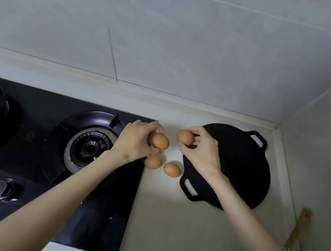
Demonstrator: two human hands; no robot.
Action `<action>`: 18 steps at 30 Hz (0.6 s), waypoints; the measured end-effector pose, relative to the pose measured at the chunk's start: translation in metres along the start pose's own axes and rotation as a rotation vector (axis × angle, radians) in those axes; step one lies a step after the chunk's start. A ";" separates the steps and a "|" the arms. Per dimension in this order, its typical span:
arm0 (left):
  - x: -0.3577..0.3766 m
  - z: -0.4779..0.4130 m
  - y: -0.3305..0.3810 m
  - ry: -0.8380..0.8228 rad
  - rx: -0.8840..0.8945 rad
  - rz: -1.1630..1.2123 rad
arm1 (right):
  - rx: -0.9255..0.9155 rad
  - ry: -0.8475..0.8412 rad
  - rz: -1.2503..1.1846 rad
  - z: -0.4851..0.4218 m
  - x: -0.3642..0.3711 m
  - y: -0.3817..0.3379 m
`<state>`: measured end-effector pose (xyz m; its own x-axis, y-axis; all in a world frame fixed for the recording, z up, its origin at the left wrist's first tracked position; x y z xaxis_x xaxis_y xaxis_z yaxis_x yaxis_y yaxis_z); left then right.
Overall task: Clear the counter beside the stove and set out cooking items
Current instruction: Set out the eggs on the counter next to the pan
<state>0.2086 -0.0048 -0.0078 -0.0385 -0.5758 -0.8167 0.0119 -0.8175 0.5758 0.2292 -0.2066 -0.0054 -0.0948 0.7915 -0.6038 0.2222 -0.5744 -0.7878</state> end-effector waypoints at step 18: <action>0.061 0.090 -0.005 0.073 -0.174 -0.305 | 0.011 -0.144 0.015 0.098 0.036 0.033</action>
<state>0.1167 -0.0348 -0.0575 0.0047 -0.2993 -0.9542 0.1813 -0.9381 0.2951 0.1376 -0.2176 -0.0648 -0.2304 0.7449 -0.6261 0.2141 -0.5889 -0.7794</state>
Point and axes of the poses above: each hand's wrist, its own z-axis away from the middle knuckle, its own x-axis out of the palm, y = z × x, the point moved 4 cm from there along -z, towards the middle knuckle, and after that the axes turned 9 degrees about -x, right-handed, at the moved point
